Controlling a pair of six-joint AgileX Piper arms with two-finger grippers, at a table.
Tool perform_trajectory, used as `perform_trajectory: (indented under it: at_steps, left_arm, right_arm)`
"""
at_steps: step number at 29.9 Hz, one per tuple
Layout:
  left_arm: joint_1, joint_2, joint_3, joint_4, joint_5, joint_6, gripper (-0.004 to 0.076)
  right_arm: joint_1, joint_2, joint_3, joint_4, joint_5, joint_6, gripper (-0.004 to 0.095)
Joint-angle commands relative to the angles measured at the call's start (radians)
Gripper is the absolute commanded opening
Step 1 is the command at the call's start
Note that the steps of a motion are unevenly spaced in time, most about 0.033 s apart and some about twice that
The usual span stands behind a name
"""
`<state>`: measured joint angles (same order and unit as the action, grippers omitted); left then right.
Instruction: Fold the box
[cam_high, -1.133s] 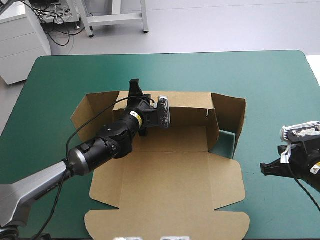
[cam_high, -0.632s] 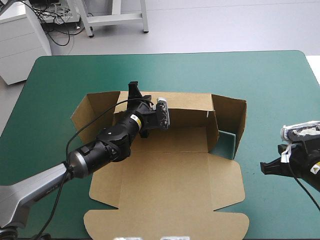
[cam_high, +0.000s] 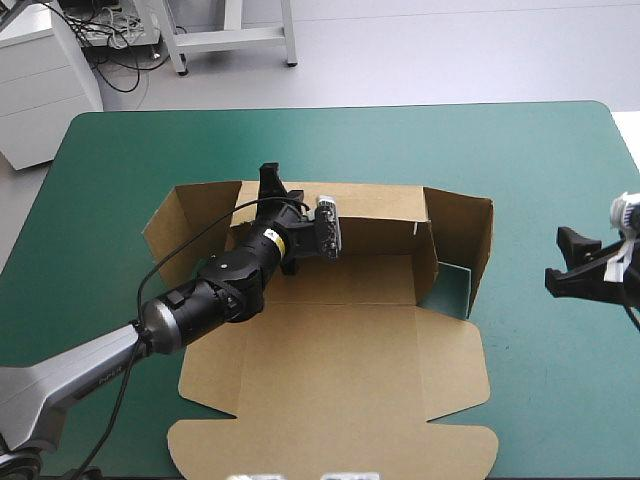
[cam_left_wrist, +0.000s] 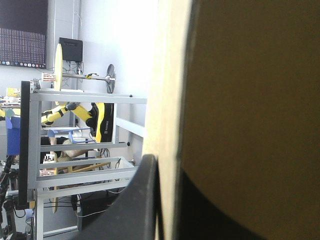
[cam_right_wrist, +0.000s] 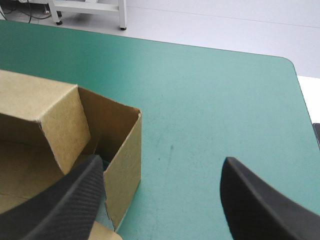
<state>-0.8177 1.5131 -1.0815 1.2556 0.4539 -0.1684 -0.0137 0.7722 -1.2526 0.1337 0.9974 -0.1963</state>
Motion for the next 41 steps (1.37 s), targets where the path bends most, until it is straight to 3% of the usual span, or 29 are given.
perform_trajectory:
  at_steps: [1,8,20,28,33,36,41]
  left_arm:
    - [-0.004,-0.011,-0.007,-0.06,-0.002,-0.038,-0.0032]
    - [-0.004,-0.011,-0.007,-0.06,0.001,-0.042,-0.0032]
    - [-0.004,-0.011,-0.007,-0.056,0.071,-0.048,-0.0032]
    - [-0.004,-0.011,-0.007,-0.056,0.071,-0.091,-0.0032]
    - [-0.004,-0.011,-0.007,-0.054,0.071,-0.093,-0.0032]
    - [-0.002,-0.011,-0.007,-0.05,0.071,-0.093,-0.0032]
    - [-0.002,-0.011,-0.007,-0.035,0.077,-0.094,-0.0032]
  right_arm:
    - [-0.006,0.078,-0.095,-0.001,-0.065,0.026,0.0653]
    - [-0.006,0.348,-0.237,0.015,-0.056,0.079,0.0653]
    - [-0.006,0.799,-0.568,0.167,0.087,0.066,0.0653]
    - [-0.006,0.93,-0.601,0.187,0.107,0.06,0.0653]
    - [-0.006,0.986,-0.601,0.189,0.164,0.052,0.0653]
    - [-0.006,1.001,-0.601,0.198,0.251,0.011,0.0653]
    - [-0.006,0.991,-0.546,0.198,0.251,0.0,0.0653]
